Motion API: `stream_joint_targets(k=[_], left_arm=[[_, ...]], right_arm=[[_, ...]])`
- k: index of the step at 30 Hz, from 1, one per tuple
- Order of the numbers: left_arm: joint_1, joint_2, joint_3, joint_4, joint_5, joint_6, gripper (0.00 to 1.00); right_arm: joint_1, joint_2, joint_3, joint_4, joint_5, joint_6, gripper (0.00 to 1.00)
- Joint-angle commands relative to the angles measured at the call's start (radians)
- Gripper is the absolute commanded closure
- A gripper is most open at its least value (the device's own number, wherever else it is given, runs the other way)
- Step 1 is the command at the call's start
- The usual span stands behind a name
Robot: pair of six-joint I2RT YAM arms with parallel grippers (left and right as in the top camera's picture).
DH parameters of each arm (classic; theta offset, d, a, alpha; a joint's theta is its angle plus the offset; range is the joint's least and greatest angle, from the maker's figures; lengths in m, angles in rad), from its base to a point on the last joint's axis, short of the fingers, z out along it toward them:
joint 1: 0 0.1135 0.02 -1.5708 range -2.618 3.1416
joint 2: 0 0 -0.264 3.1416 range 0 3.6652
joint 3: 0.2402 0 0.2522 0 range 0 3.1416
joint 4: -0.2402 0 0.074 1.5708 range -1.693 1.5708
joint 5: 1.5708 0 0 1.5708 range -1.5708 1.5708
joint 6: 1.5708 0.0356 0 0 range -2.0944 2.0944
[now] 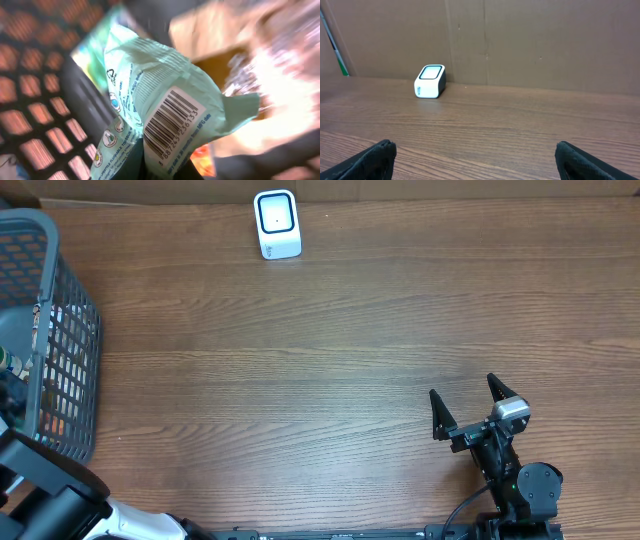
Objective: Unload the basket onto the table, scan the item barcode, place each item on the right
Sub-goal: 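Grasp the green wrapped packet in the basket with the left gripper, then lift the green packet out and lower it onto the table centre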
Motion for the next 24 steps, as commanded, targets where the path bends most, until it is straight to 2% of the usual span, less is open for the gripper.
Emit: stream_joint_targets(k=[1,6,14,19,24], left_arm=[[-0.046,-0.088,0.137,-0.032,0.027,-0.055,0.96],[-0.120,-0.172,0.256,-0.046,0.099,-0.055,0.95],[-0.315,-0.370,0.329,-0.035,0.098,-0.058,0.96],[-0.529,-0.474,0.329,-0.083,0.099,-0.073,0.96],[-0.770,-0.486,0.324,-0.220,0.098,-0.126,0.96]], right_arm=[[0.000,-0.011,-0.011,0.006,0.007,-0.002,0.00],[0.000,-0.011,-0.011,0.006,0.007,-0.002,0.00],[0.000,-0.011,-0.011,0.006,0.007,-0.002,0.00],[0.000,-0.011,-0.011,0.006,0.007,-0.002,0.00],[0.000,-0.011,-0.011,0.006,0.007,-0.002,0.00]])
